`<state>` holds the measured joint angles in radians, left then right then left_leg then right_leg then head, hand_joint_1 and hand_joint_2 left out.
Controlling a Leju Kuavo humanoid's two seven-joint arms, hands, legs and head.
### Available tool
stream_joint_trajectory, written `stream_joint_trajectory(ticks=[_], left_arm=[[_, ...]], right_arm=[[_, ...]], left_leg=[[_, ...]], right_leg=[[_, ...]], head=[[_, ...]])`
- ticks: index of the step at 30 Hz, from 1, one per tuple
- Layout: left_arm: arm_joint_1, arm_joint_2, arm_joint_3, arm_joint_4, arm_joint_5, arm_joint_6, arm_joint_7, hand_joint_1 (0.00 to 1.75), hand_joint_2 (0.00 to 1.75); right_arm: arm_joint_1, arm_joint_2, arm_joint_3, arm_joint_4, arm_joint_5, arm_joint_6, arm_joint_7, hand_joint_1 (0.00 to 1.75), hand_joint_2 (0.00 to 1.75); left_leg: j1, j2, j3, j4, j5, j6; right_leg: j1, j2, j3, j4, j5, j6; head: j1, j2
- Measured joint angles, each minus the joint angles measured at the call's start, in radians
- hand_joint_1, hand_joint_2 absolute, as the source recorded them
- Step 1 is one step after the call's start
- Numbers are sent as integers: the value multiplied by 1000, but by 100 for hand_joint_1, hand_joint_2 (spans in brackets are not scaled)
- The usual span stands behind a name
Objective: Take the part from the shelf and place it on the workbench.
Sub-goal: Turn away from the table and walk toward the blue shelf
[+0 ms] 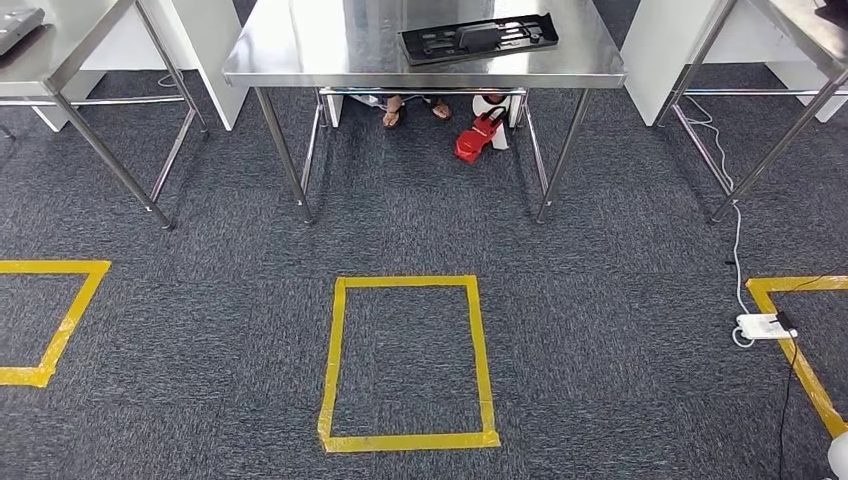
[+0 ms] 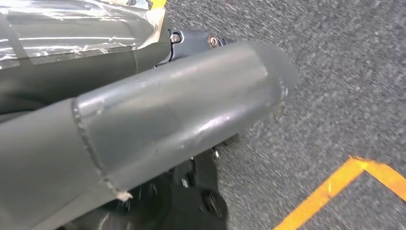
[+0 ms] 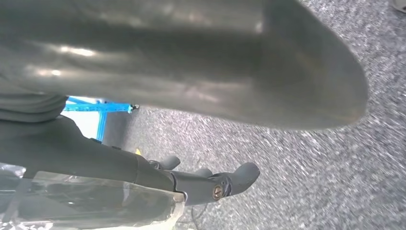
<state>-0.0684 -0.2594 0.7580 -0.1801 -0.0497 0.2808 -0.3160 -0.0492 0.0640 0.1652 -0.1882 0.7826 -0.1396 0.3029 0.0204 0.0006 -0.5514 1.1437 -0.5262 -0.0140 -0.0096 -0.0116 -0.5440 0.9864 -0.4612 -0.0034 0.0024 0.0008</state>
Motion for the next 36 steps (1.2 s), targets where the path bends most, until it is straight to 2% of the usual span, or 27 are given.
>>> stream_joint_trajectory(ticks=[2,4,6,7,8,10,11,12,13,14,15,16,17,18,19,21,22,24,25,26,27,28,30,32,34,35,36], left_arm=[[-1,0,0,0,-2,-1,0,0,0],[-1,0,0,0,-3,-1,1,0,0],[-1,0,0,0,-3,-1,1,0,0],[-2,0,0,0,-4,-1,1,0,0],[-2,-1,0,0,-4,-1,2,0,0],[-2,-1,-1,0,-4,-2,2,0,0],[-2,-1,-1,0,-4,-3,2,0,0],[-2,-1,-1,0,-4,-3,2,0,0],[-2,-1,-1,1,-4,-3,2,0,0],[-2,-1,-1,1,-5,-3,2,0,0],[-2,-1,-1,1,-6,-3,3,0,0],[-3,-1,-2,1,-8,-2,3,0,0],[-4,-1,-2,0,-10,-2,3,0,0],[-5,-1,-2,0,-12,-1,2,0,0],[-5,-1,-3,0,-13,0,1,0,0],[-3,-1,-2,1,-14,2,1,0,0],[-2,0,-2,1,-14,3,2,0,0],[0,1,-2,1,-14,8,8,0,0],[0,1,-2,1,-14,11,13,0,0],[1,2,-2,1,-15,14,17,0,0],[1,2,-2,1,-15,16,20,0,0],[2,2,-2,1,-16,17,22,0,0],[2,3,-2,1,-17,19,25,0,0],[0,3,-3,1,-19,24,34,0,0],[-1,3,-3,1,-22,32,47,0,0],[-1,3,-3,1,-22,37,53,0,0],[0,2,-3,1,-22,43,61,0,0]], right_arm=[[-1,0,-3,0,-1,-4,0,0,0],[-1,0,-6,0,-1,-10,0,0,0],[0,-1,-10,1,-2,-14,0,0,0],[0,-1,-12,2,-2,-16,0,0,0],[1,-2,-13,2,-2,-17,0,0,0],[2,-1,-14,3,-3,-18,0,0,0],[2,-1,-15,3,-3,-18,0,0,0],[2,-2,-16,3,-3,-18,0,0,0],[2,-2,-17,3,-3,-18,0,0,0],[2,-3,-17,3,-3,-18,0,0,0],[1,-3,-18,3,-3,-17,0,0,0],[1,-3,-18,2,-2,-17,0,0,0],[0,-3,-18,2,1,-15,-2,0,0],[1,-3,-18,3,4,-13,-3,0,0],[1,-3,-18,3,7,-10,-5,0,0],[3,-2,-18,4,11,-4,-6,0,0],[4,-2,-18,4,11,-2,-7,0,0],[5,-2,-18,4,11,3,-7,0,0],[6,-2,-18,4,11,5,-7,0,0],[7,-1,-18,4,10,6,-7,0,0],[7,-1,-18,4,10,7,-7,0,0],[8,-1,-18,4,10,7,-7,0,0],[8,-1,-18,4,10,7,-7,0,0],[7,0,-18,4,10,9,-7,0,0],[4,1,-18,4,11,14,-6,0,0],[2,1,-18,4,12,17,-5,0,0],[0,1,-18,4,13,20,-4,0,0]], left_leg=[[-4,-3,71,-112,-4,7],[-10,-5,77,-142,-9,17],[-9,-1,58,-149,7,40],[-8,1,47,-153,19,52],[-6,4,32,-156,31,62],[-7,7,5,-156,53,67],[-7,9,-11,-155,65,66],[-7,11,-26,-154,77,63],[-7,13,-41,-154,89,60],[-6,14,-54,-153,100,56],[-5,12,-64,-152,110,50],[-6,9,-72,-149,119,43],[-8,6,-77,-147,128,35],[-9,3,-80,-146,137,28],[-9,0,-83,-146,146,20],[-4,-5,-89,-144,151,8],[-2,-6,-97,-126,128,3],[2,-5,-130,-35,41,-3],[2,-4,-150,34,-2,-6],[2,-4,-165,96,-27,-9],[2,-4,-168,134,-32,-11],[2,-2,-153,136,-19,-11],[2,19,-71,30,27,-7],[-4,57,5,-88,47,2],[-13,68,20,-126,42,16],[-14,59,15,-132,43,25],[-14,48,13,-139,47,35]], right_leg=[[3,-1,-19,15,8,11],[6,-2,-30,19,21,26],[6,-1,-44,29,19,36],[6,2,-57,51,-5,36],[4,4,-74,93,-44,32],[-1,7,-109,216,-131,29],[-4,7,-117,274,-152,35],[-7,7,-112,306,-152,46],[-10,7,-90,305,-132,60],[-14,7,-50,267,-106,72],[-17,12,5,200,-89,79],[-18,19,70,111,-87,78],[-17,25,120,34,-97,72],[-14,30,153,-20,-111,63],[-9,30,167,-49,-118,54],[-13,18,157,-49,-112,36],[-16,12,152,-49,-104,23],[-18,-5,139,-49,-90,2],[-15,-13,132,-48,-84,-4],[-11,-22,125,-47,-80,-6],[-9,-31,120,-44,-78,-7],[-8,-40,115,-41,-76,-6],[-6,-57,112,-34,-77,-3],[1,-72,110,-27,-80,2],[10,-88,108,-25,-79,11],[13,-98,110,-25,-78,17],[13,-95,107,-21,-82,23]], head=[[1,0],[2,0],[1,0],[4,0],[7,0],[13,0],[14,0],[14,0],[14,0],[14,0],[14,0],[14,0],[13,0],[13,0],[12,0],[10,0],[9,0],[4,0],[3,0],[3,0],[3,0],[3,0],[3,0],[3,0],[5,0],[6,0],[6,0]])
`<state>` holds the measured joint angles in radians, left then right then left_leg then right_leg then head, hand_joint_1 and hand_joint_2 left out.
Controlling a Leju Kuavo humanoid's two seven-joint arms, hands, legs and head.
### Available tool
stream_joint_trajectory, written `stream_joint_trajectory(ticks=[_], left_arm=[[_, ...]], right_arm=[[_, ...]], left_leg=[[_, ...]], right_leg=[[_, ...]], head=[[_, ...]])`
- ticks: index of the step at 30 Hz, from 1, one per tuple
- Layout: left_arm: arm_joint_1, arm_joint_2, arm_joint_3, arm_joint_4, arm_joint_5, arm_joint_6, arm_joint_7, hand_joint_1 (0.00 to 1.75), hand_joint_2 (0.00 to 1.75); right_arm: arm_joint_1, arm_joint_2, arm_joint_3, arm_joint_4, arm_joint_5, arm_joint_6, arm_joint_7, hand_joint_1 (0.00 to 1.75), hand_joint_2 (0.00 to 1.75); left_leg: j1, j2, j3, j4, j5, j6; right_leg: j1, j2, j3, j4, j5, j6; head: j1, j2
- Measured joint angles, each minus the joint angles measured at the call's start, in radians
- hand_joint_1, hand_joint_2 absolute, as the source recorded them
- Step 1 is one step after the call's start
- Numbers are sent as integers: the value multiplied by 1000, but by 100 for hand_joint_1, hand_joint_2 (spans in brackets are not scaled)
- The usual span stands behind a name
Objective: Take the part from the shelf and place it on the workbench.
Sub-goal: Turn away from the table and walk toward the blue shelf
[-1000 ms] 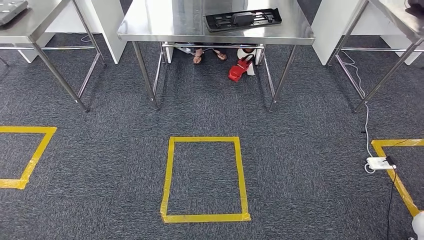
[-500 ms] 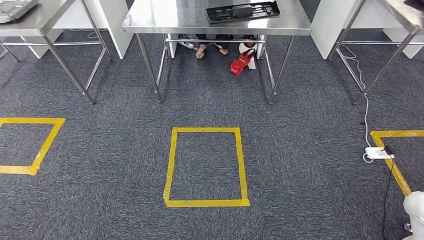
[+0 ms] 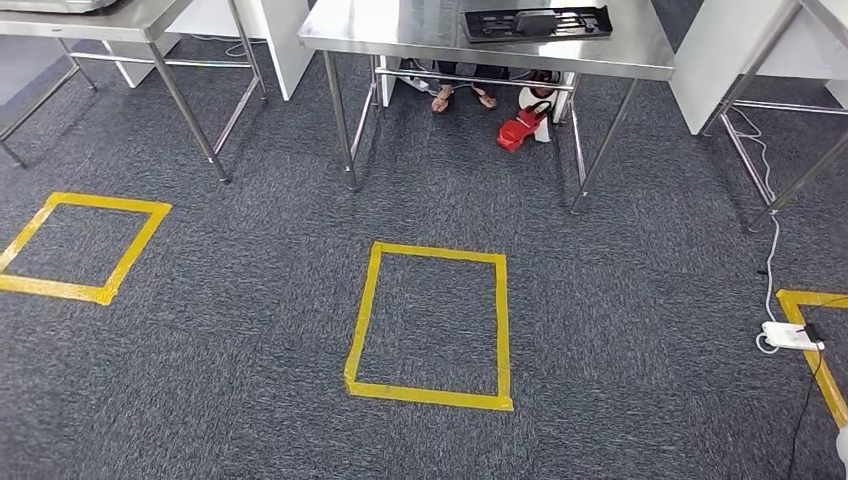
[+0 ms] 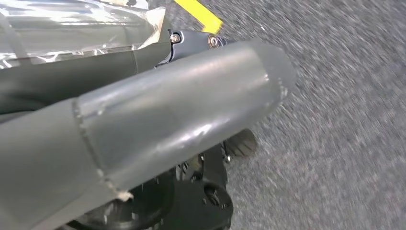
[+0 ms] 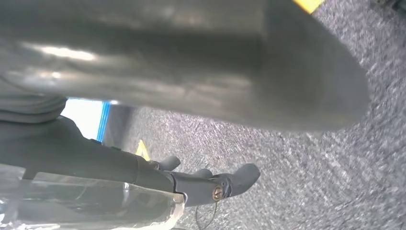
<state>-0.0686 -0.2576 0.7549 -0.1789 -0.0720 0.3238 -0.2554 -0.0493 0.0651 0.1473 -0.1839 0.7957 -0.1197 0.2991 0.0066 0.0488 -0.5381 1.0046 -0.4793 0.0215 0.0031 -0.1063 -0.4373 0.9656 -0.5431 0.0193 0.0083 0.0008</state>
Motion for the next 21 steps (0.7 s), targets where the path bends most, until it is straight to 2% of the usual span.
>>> stream_joint_trajectory(ticks=[2,3,4,5,6,7,8,9,10,11,12,13,15,16,17,19,20,21], left_arm=[[-2,-2,0,0,-1,9,21,0,0],[-3,-2,-1,0,-5,12,39,0,0],[-4,-3,-2,0,-11,15,61,0,0],[-4,-4,-6,0,-20,17,91,0,0],[-3,-4,-10,1,-32,17,126,0,0],[-3,-6,-16,1,-46,15,162,0,0],[-2,-7,-25,2,-64,10,200,0,0],[-2,-8,-37,2,-81,5,230,0,0],[-2,-10,-50,2,-95,1,251,0,0],[-3,-11,-62,2,-104,-2,263,0,0],[-3,-11,-71,2,-109,-3,268,0,0],[-3,-11,-78,2,-111,-3,271,0,0],[-1,-11,-86,2,-114,-3,275,0,0],[-1,-11,-89,3,-114,-3,276,0,0],[-1,-11,-92,3,-114,-3,277,0,0],[-2,-10,-98,3,-115,-3,278,0,0],[-2,-10,-100,3,-115,-3,278,0,0],[-1,-10,-102,3,-115,-3,278,0,0]], right_arm=[[0,0,0,0,4,6,2,0,0],[1,0,0,0,7,10,3,0,0],[2,0,0,0,11,15,4,0,0],[3,0,0,0,16,21,4,0,0],[4,-1,0,0,20,31,4,0,0],[5,-2,0,0,23,45,1,0,0],[5,-2,0,0,24,61,-5,0,0],[5,-3,1,0,24,78,-13,0,0],[5,-4,1,0,24,91,-21,0,0],[4,-4,1,1,24,99,-27,0,0],[3,-4,1,1,24,104,-29,0,0],[2,-4,1,2,24,107,-30,0,0],[-1,-2,1,2,24,109,-31,0,0],[-1,-2,1,2,23,110,-31,0,0],[-1,-1,1,2,23,110,-31,0,0],[0,-2,1,2,23,110,-31,0,0],[2,-2,1,2,23,110,-31,0,0],[3,-2,1,2,23,110,-31,0,0]], left_leg=[[4,-19,-6,-14,14,21],[5,-29,-11,-17,19,27],[4,-40,-17,-17,23,31],[4,-52,-21,-17,26,32],[3,-65,-24,-17,29,31],[3,-77,-26,-17,32,30],[3,-90,-27,-16,35,27],[3,-103,-27,-16,37,24],[1,-115,-29,-13,39,19],[-1,-126,-32,-11,42,14],[-2,-135,-36,-10,45,7],[-3,-144,-40,-9,49,0],[1,-156,-49,-7,53,-11],[3,-146,-59,6,43,-16],[4,-126,-76,38,20,-19],[6,-75,-133,160,-52,-26],[6,-62,-163,228,-83,-30],[7,-56,-181,275,-97,-33]], right_leg=[[-3,40,-29,54,-32,4],[-8,69,-59,113,-61,2],[-10,87,-94,183,-91,0],[-12,95,-125,247,-113,1],[-14,98,-144,285,-121,6],[-14,100,-144,285,-111,13],[-16,104,-124,243,-85,23],[-20,117,-90,171,-51,32],[-23,141,-59,98,-22,37],[-25,159,-37,42,0,36],[-24,173,-28,12,10,31],[-21,175,-29,6,13,24],[-23,152,-31,7,20,8],[-27,141,-31,5,25,-2],[-31,129,-31,3,29,-12],[-29,103,-35,2,34,-25],[-26,88,-37,3,34,-26],[-24,73,-40,3,34,-26]], head=[[3,0],[4,0],[6,0],[7,0],[7,0],[7,0],[7,0],[7,0],[8,0],[8,0],[7,0],[7,0],[6,0],[5,0],[3,0],[-1,0],[-2,0],[-2,0]])
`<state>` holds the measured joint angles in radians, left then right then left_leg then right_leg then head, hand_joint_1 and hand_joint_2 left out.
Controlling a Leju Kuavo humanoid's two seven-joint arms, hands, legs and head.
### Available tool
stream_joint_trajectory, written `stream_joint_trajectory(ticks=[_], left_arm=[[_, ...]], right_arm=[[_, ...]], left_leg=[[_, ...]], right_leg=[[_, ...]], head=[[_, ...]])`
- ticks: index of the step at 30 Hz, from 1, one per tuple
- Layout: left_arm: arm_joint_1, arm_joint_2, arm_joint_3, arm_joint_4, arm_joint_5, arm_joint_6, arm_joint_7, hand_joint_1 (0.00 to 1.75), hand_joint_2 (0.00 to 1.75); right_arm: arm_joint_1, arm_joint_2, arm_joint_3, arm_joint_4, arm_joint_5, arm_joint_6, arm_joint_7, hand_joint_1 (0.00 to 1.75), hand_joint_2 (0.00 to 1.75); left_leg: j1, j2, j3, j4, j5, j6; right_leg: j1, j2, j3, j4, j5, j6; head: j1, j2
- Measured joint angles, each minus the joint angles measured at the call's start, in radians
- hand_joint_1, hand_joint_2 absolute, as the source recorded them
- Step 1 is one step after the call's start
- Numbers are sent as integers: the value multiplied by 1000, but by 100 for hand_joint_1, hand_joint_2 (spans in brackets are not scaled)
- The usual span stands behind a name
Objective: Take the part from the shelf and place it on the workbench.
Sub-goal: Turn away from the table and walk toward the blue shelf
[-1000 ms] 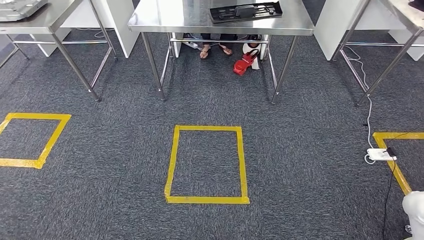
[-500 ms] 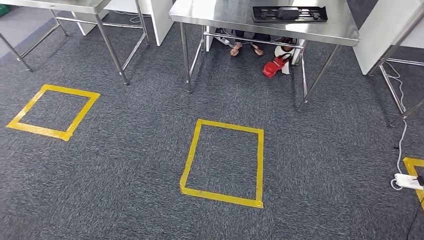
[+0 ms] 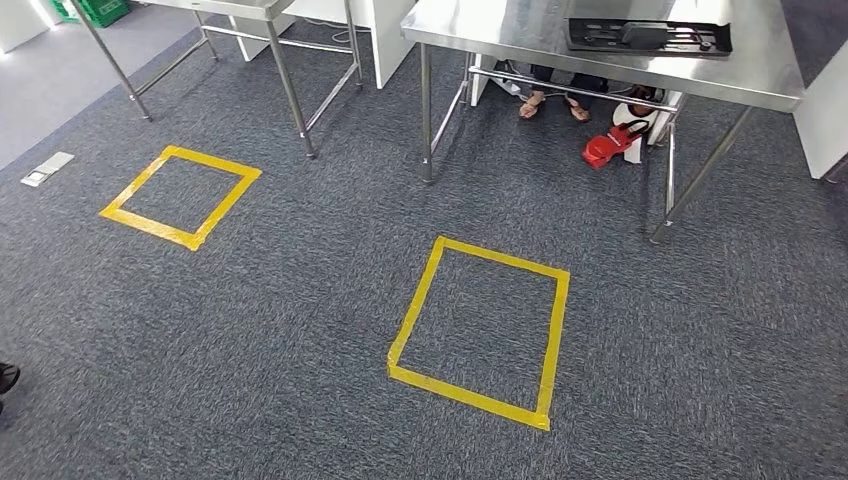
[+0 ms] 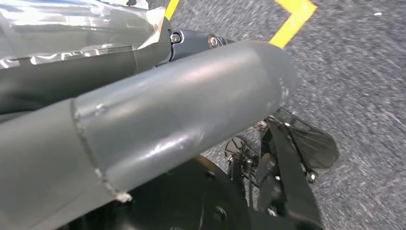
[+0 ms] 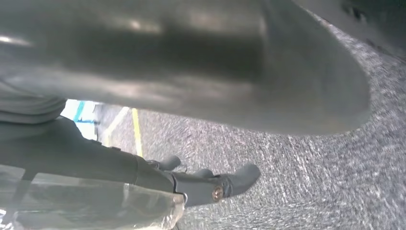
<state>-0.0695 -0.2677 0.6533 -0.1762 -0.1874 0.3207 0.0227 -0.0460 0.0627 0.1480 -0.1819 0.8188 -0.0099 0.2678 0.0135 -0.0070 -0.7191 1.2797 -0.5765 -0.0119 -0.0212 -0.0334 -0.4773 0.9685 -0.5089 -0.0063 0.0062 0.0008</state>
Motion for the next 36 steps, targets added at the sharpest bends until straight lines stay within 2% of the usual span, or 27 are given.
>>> stream_joint_trajectory(ticks=[1,2,3,4,6,7,9,11,13,15,16,17,18,20,21,22,24,25,27,28,29,30,31,32,33,35,36], left_arm=[[1,0,0,0,0,0,0,0,0],[2,0,-1,0,-1,0,0,0,0],[2,1,-1,0,-4,-3,3,0,0],[1,1,-4,0,-11,-8,9,0,0],[-1,1,-17,0,-35,-29,32,0,0],[-1,1,-26,0,-48,-41,46,0,0],[0,1,-42,0,-65,-60,67,0,0],[1,-1,-56,0,-79,-70,86,0,0],[1,-2,-74,0,-100,-75,105,0,0],[1,-4,-94,0,-125,-82,123,0,0],[1,-4,-104,0,-137,-86,131,0,0],[2,-4,-114,0,-148,-91,138,0,0],[2,-4,-124,0,-158,-97,145,0,0],[2,-4,-143,0,-174,-111,156,0,0],[1,-4,-150,-1,-178,-119,159,0,0],[2,-3,-156,-1,-180,-127,162,0,0],[5,0,-163,-1,-180,-138,170,0,0],[6,1,-165,-1,-180,-141,175,0,0],[7,4,-170,-1,-177,-140,179,0,0],[8,4,-171,-1,-174,-139,177,0,0],[8,5,-172,-1,-169,-136,174,0,0],[9,6,-172,-1,-164,-134,170,0,0],[10,7,-172,-1,-158,-129,167,0,0],[12,8,-171,-1,-152,-121,165,0,0],[13,8,-170,-1,-144,-112,165,0,0],[13,8,-164,-1,-130,-91,165,0,0],[12,7,-161,-1,-125,-84,165,0,0]], right_arm=[[1,0,0,0,0,0,0,0,0],[0,0,0,0,0,0,0,0,0],[-2,0,0,0,0,2,-1,0,0],[-4,1,0,0,0,9,-4,0,0],[-6,3,0,0,1,38,-17,0,0],[-7,5,0,1,1,60,-25,0,0],[-10,8,0,1,1,105,-32,0,0],[-14,12,1,0,2,135,-31,0,0],[-14,17,1,0,2,143,-20,0,0],[-16,20,0,0,1,142,-7,0,0],[-18,22,0,0,0,141,-1,0,0],[-20,23,0,0,-1,139,5,0,0],[-20,24,0,0,-1,138,14,0,0],[-19,25,0,0,-2,142,34,0,0],[-19,26,0,1,-1,146,42,0,0],[-19,26,0,1,1,150,47,0,0],[-22,28,0,0,7,157,50,0,0],[-24,29,0,0,11,159,50,0,0],[-22,29,0,0,22,163,50,0,0],[-20,28,1,0,28,163,50,0,0],[-18,27,1,1,35,163,49,0,0],[-18,26,2,1,42,163,49,0,0],[-18,25,3,1,48,162,47,0,0],[-18,24,5,1,55,160,44,0,0],[-19,23,8,1,62,158,41,0,0],[-21,23,16,1,78,150,36,0,0],[-22,23,21,1,86,146,36,0,0]], left_leg=[[0,4,-1,12,4,-1],[0,9,20,-18,23,-1],[0,21,58,-81,51,0],[-1,46,103,-154,75,3],[-4,80,162,-255,100,14],[-7,85,170,-271,102,20],[-10,63,165,-275,107,35],[-8,43,162,-283,116,51],[-6,22,156,-286,124,63],[-7,-5,150,-285,129,67],[-7,-20,148,-285,131,67],[-7,-37,148,-284,132,66],[-7,-54,148,-284,134,63],[-9,-83,145,-279,138,56],[-10,-95,140,-276,140,51],[-12,-106,135,-275,143,45],[-11,-122,128,-274,148,34],[-11,-112,123,-269,145,29],[-11,-59,96,-212,104,21],[-11,-27,68,-152,69,18],[-9,-9,36,-82,34,13],[-7,-1,8,-22,10,10],[-5,3,-6,11,4,8],[-3,7,0,6,17,6],[-1,15,26,-39,43,6],[-1,58,104,-174,95,9],[-3,76,131,-223,107,14]], right_leg=[[1,-14,-3,0,0,0],[2,-27,-4,0,-1,0],[2,-38,-4,0,-2,1],[5,-47,-2,1,-3,3],[15,-63,1,3,-7,10],[20,-71,3,4,-8,15],[22,-85,5,5,-10,26],[18,-54,-8,39,-35,32],[12,1,-59,148,-93,26],[13,22,-111,270,-140,24],[13,26,-116,291,-141,28],[12,28,-104,273,-126,36],[9,36,-76,218,-98,45],[3,78,-16,80,-44,56],[1,97,0,35,-30,55],[2,107,5,15,-26,51],[3,93,4,13,-22,37],[2,82,7,11,-20,31],[-3,55,13,8,-14,13],[0,39,13,8,-13,8],[2,23,11,8,-13,3],[4,8,9,9,-13,2],[6,-7,6,9,-14,1],[6,-21,5,9,-15,0],[6,-34,5,9,-17,0],[11,-55,11,10,-24,5],[15,-64,13,11,-28,10]], head=[[0,0],[0,0],[0,0],[-1,0],[0,0],[2,0],[6,0],[7,0],[9,0],[10,0],[11,0],[11,0],[11,0],[11,0],[10,0],[10,0],[9,0],[9,0],[3,0],[0,0],[-2,0],[-2,0],[-2,0],[-2,0],[-2,0],[-4,0],[-2,0]])
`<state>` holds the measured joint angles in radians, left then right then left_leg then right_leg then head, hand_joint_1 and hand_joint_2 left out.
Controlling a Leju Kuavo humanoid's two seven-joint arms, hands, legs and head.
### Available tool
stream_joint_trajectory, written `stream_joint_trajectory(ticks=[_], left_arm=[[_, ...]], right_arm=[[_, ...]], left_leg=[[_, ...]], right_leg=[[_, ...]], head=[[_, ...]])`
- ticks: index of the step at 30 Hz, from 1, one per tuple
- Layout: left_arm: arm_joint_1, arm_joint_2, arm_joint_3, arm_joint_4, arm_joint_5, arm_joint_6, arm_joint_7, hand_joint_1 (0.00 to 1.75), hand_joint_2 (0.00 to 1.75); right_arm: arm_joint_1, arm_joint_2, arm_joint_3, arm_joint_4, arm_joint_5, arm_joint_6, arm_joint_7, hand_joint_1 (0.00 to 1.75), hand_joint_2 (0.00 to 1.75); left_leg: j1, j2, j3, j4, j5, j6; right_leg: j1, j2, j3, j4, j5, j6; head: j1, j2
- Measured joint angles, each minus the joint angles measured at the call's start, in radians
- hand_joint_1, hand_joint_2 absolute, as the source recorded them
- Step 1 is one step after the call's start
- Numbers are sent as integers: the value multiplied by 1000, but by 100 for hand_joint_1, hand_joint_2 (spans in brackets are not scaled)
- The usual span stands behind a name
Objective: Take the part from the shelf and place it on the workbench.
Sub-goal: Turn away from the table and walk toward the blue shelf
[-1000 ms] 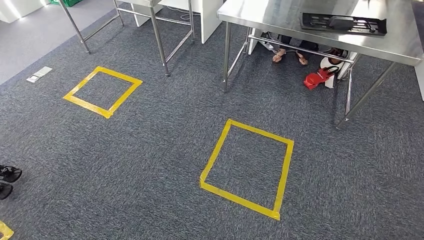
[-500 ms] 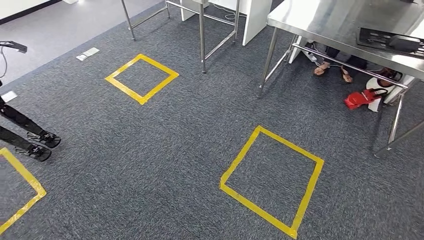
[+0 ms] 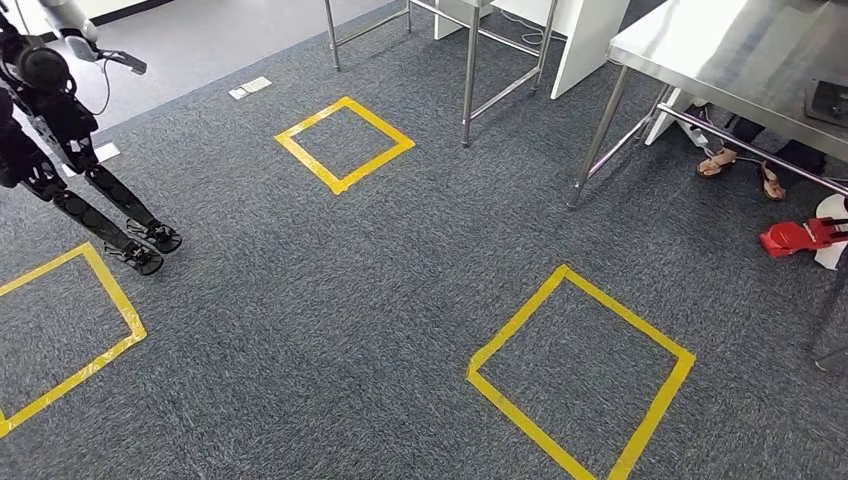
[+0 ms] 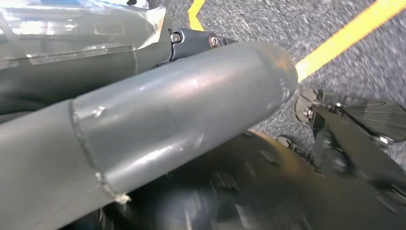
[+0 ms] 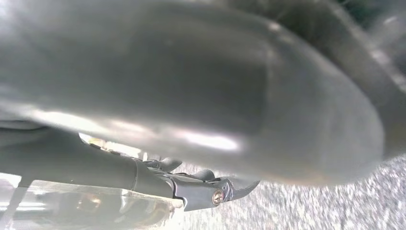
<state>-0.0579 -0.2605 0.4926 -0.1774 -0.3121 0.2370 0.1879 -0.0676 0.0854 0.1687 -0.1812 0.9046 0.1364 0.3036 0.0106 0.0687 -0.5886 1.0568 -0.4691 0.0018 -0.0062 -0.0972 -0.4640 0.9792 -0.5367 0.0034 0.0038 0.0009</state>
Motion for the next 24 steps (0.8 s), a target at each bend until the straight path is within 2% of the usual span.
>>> stream_joint_trajectory(ticks=[1,3,4,6,7,8,9,10,11,12,13,14,15,16,17,18,19,20,21,23,24], left_arm=[[-1,-1,4,0,5,4,0,0,0],[-1,-3,11,0,10,4,0,0,0],[0,-4,13,0,10,1,0,0,0],[0,-6,16,0,4,-5,4,0,0],[-1,-6,16,0,-2,-7,7,0,0],[-2,-6,16,0,-8,-7,10,0,0],[-3,-7,15,0,-14,-8,12,0,0],[-3,-6,15,0,-19,-10,12,0,0],[-2,-6,14,0,-24,-12,12,0,0],[-2,-6,13,0,-28,-14,10,0,0],[-2,-6,12,0,-31,-17,7,0,0],[-3,-6,11,0,-32,-19,4,0,0],[-3,-6,10,0,-34,-20,3,0,0],[-4,-6,10,0,-36,-22,3,0,0],[-4,-6,8,0,-39,-21,4,0,0],[-3,-5,7,0,-42,-20,6,0,0],[-2,-5,6,0,-47,-19,10,0,0],[-2,-4,4,0,-50,-17,13,0,0],[-2,-4,3,0,-55,-18,15,0,0],[-3,-4,-2,0,-63,-20,17,0,0],[-3,-3,-5,0,-65,-22,17,0,0]], right_arm=[[-1,0,5,0,7,-4,1,0,0],[-5,-1,13,0,15,-9,3,0,0],[-8,-1,15,0,15,-9,5,0,0],[-9,0,18,0,8,-9,7,0,0],[-8,0,18,0,2,-8,7,0,0],[-8,0,18,1,-4,-8,8,0,0],[-9,1,18,1,-8,-9,9,0,0],[-11,1,18,1,-11,-12,12,0,0],[-13,1,18,1,-13,-15,15,0,0],[-15,1,18,1,-14,-19,20,0,0],[-15,0,18,1,-14,-22,25,0,0],[-14,0,18,1,-14,-24,31,0,0],[-13,-1,18,2,-14,-26,37,0,0],[-12,-2,17,3,-14,-29,43,0,0],[-13,-3,17,3,-14,-32,50,0,0],[-14,-4,15,3,-14,-35,57,0,0],[-15,-6,14,3,-15,-36,62,0,0],[-15,-8,12,3,-16,-36,66,0,0],[-12,-11,10,3,-18,-36,69,0,0],[-2,-18,7,4,-22,-35,73,0,0],[2,-20,5,4,-24,-35,74,0,0]], left_leg=[[-3,9,13,-25,3,6],[-10,-10,10,-34,3,22],[-10,-21,10,-38,6,30],[-8,-44,10,-48,16,47],[-6,-56,9,-50,20,52],[-7,-68,7,-51,22,56],[-7,-83,5,-51,23,57],[-8,-98,5,-50,23,58],[-9,-114,5,-50,24,58],[-9,-131,7,-49,24,57],[-9,-147,8,-48,25,56],[-10,-162,7,-46,26,53],[-12,-174,5,-45,27,49],[-14,-184,2,-43,29,45],[-15,-193,-1,-44,31,40],[-14,-203,-4,-46,34,34],[-12,-206,-8,-44,35,29],[-12,-191,-14,-34,27,25],[-13,-165,-29,-5,7,21],[-11,-101,-84,113,-60,12],[-7,-86,-118,183,-90,7]], right_leg=[[5,-9,1,0,-3,5],[10,-28,7,-3,-6,15],[9,-26,9,0,-10,20],[5,19,-8,48,-41,24],[1,53,-36,105,-70,21],[1,76,-70,176,-101,17],[0,86,-102,243,-125,17],[0,90,-122,286,-134,20],[0,92,-123,286,-124,27],[-1,96,-104,245,-97,36],[-4,107,-75,175,-62,44],[-6,130,-48,104,-32,48],[-7,148,-29,49,-10,48],[-8,163,-21,18,1,44],[-6,167,-21,9,4,38],[-5,156,-20,7,7,30],[-9,145,-16,5,10,23],[-12,134,-13,2,14,14],[-16,120,-9,-1,17,5],[-15,91,-8,-3,19,-7],[-12,75,-8,-3,18,-10]], head=[[1,0],[5,0],[5,0],[7,0],[9,0],[11,0],[11,0],[11,0],[11,0],[11,0],[11,0],[11,0],[11,0],[10,0],[10,0],[9,0],[9,0],[8,0],[6,0],[2,0],[1,0]])
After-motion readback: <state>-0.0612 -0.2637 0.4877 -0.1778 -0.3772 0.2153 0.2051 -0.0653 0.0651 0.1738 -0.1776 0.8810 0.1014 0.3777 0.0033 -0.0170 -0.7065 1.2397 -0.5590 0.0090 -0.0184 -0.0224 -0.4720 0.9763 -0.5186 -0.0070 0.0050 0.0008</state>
